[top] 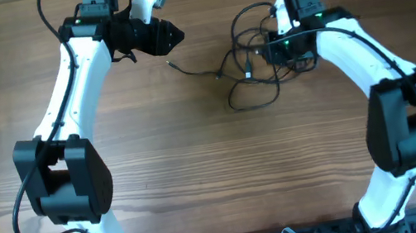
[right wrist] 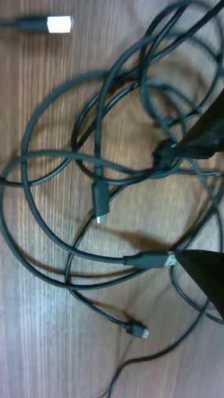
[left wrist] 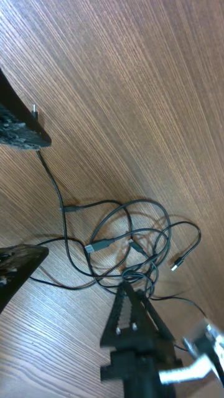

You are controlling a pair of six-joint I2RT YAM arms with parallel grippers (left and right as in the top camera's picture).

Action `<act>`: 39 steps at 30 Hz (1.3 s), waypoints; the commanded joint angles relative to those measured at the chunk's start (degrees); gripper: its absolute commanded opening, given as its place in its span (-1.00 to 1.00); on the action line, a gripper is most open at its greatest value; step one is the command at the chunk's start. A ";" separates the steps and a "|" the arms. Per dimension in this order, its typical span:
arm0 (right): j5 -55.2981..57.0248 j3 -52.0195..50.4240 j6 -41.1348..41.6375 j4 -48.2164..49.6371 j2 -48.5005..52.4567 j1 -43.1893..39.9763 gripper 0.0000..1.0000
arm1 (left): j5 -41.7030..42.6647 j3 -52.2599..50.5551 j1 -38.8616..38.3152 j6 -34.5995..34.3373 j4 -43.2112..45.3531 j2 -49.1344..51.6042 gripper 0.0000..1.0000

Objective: Untangle cables

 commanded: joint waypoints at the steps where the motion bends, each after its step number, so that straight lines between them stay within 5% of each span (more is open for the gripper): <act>1: -1.22 0.15 -0.94 1.73 3.52 0.35 -0.08 | -0.11 0.61 0.15 -0.50 -0.83 -2.01 0.03; 21: 1.90 0.13 -4.83 6.43 7.52 0.35 -0.14 | -0.09 0.61 0.15 -0.28 -4.52 -5.20 0.01; 25: 3.23 0.13 -3.61 6.71 8.20 0.35 -0.46 | -0.11 0.61 0.15 -0.26 -4.76 -7.28 0.01; 28: 4.68 0.13 -2.21 6.69 8.20 0.33 -0.91 | -0.11 0.61 0.15 -0.26 -4.74 -8.35 0.01; 34: 8.04 0.17 0.35 4.79 7.67 0.35 -0.91 | -0.09 0.61 0.15 -0.28 -5.57 -8.44 0.01; 39: 24.50 0.17 8.98 0.07 3.10 0.46 -0.91 | -0.09 0.61 0.15 -0.28 -6.62 -8.44 0.01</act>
